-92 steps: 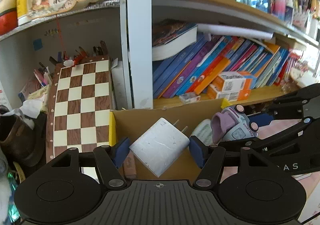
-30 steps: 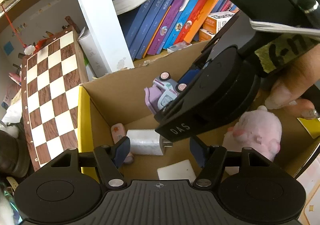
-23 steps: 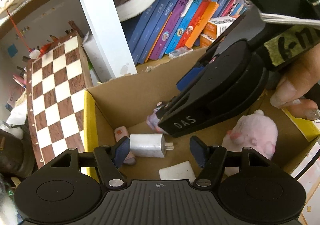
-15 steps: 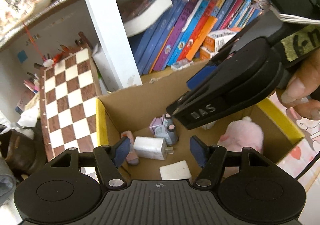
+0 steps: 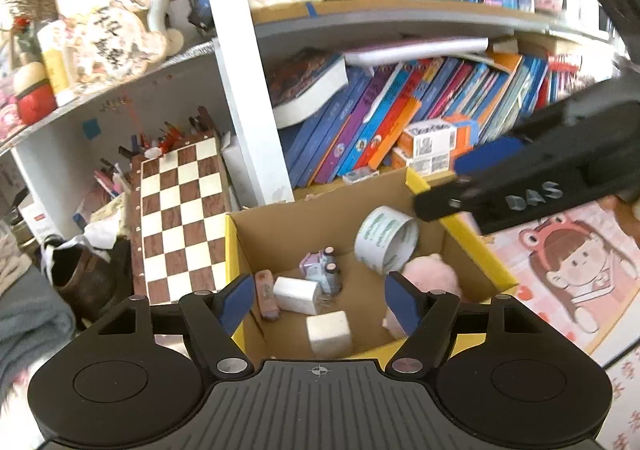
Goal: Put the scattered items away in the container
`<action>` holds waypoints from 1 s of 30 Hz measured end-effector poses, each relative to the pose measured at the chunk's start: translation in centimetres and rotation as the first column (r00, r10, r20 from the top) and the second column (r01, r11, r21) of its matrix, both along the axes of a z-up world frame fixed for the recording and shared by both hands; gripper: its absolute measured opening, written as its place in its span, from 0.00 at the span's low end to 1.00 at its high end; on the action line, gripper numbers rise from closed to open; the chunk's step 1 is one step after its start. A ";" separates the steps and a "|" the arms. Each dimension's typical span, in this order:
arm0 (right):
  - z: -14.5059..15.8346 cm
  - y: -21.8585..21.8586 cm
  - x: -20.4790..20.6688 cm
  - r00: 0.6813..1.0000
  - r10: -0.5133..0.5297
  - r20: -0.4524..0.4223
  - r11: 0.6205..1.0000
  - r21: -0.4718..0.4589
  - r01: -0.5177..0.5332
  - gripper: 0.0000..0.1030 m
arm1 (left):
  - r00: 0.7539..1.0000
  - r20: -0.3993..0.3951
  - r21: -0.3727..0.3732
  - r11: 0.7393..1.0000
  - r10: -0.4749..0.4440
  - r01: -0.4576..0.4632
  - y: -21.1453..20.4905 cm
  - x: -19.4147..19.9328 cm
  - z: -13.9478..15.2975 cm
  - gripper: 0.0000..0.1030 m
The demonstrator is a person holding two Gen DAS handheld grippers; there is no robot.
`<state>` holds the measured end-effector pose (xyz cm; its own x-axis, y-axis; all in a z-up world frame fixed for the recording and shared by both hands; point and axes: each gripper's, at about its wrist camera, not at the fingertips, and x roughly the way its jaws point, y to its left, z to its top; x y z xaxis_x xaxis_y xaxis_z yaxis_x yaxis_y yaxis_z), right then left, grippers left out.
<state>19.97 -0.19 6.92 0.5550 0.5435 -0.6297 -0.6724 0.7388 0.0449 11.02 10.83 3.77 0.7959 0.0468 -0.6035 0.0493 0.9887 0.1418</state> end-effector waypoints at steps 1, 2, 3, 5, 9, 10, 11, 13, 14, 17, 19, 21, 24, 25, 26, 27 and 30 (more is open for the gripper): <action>0.1 -0.8 -0.7 1.000 -0.013 0.001 1.000 0.009 0.013 0.51 | 1.000 0.010 -0.009 1.000 0.009 -0.009 -0.2 -0.6 0.2 0.74; 0.1 -1.6 -1.4 1.000 -0.025 -0.002 1.000 0.017 0.026 0.51 | 1.000 0.017 -0.021 1.000 0.020 -0.019 -0.3 -1.1 0.3 0.76; 0.2 -2.4 -2.0 0.999 -0.038 -0.005 0.999 0.025 0.038 0.51 | 0.999 0.024 -0.036 0.999 0.030 -0.029 -0.5 -1.6 0.4 0.76; 0.1 -3.9 -3.2 0.998 -0.067 -0.013 0.997 0.036 0.068 0.53 | 0.998 0.032 -0.064 0.997 0.047 -0.044 -0.9 -2.7 0.4 0.77; -0.7 -6.8 -5.3 0.991 -0.134 -0.030 0.990 0.039 0.135 0.55 | 0.997 0.038 -0.080 0.995 0.065 -0.062 -2.2 -4.3 -0.1 0.79; -0.9 -7.4 -5.7 0.988 -0.149 -0.034 0.988 0.036 0.150 0.55 | 0.997 0.040 -0.081 0.995 0.069 -0.065 -2.5 -4.6 -0.2 0.81; -1.2 -7.9 -6.0 0.986 -0.163 -0.038 0.986 0.034 0.165 0.56 | 0.996 0.042 -0.083 0.994 0.073 -0.070 -2.8 -4.9 -0.3 0.82; -1.8 -9.0 -6.7 0.980 -0.192 -0.049 0.981 0.028 0.194 0.57 | 0.995 0.044 -0.085 0.993 0.085 -0.081 -3.3 -5.5 -0.6 0.84; -2.1 -9.5 -7.0 0.978 -0.204 -0.051 0.978 0.025 0.206 0.59 | 0.995 0.042 -0.085 0.993 0.090 -0.086 -3.5 -5.6 -0.7 0.84; -2.9 -11.0 -8.1 0.968 -0.247 -0.048 0.969 0.010 0.248 0.62 | 0.994 0.037 -0.077 0.992 0.102 -0.099 -4.3 -6.3 -1.2 0.88; -3.4 -11.9 -8.8 0.960 -0.276 -0.040 0.961 -0.002 0.277 0.65 | 0.993 0.034 -0.073 0.991 0.111 -0.108 -4.8 -6.6 -1.6 0.90; -3.9 -12.7 -9.4 0.952 -0.304 -0.028 0.953 -0.014 0.304 0.69 | 0.993 0.031 -0.071 0.991 0.116 -0.114 -5.4 -7.1 -1.9 0.91; -4.7 -13.6 -10.4 0.941 -0.339 -0.014 0.940 -0.030 0.339 0.73 | 0.993 0.022 -0.066 0.991 0.117 -0.116 -6.1 -7.6 -2.4 0.93; -4.9 -13.8 -10.8 0.938 -0.348 -0.013 0.937 -0.033 0.347 0.75 | 0.993 0.014 -0.069 0.991 0.117 -0.116 -6.3 -7.7 -2.5 0.93; -5.2 -14.1 -11.1 0.934 -0.356 -0.012 0.934 -0.035 0.356 0.77 | 0.993 0.006 -0.076 0.991 0.114 -0.113 -6.5 -7.9 -2.7 0.94; -5.4 -14.3 -11.4 0.931 -0.365 -0.009 0.930 -0.038 0.364 0.78 | 0.994 -0.001 -0.083 0.990 0.110 -0.110 -6.6 -8.0 -2.8 0.94; -6.0 -15.0 -12.0 0.923 -0.385 -0.003 0.922 -0.047 0.384 0.81 | 0.994 -0.013 -0.083 0.991 0.108 -0.109 -7.1 -8.3 -3.0 0.94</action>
<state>7.95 -15.15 0.93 0.7080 0.2610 -0.6562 -0.3356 0.9419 0.0125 2.68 3.74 0.78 0.7840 0.0821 -0.6153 -0.0583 0.9966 0.0586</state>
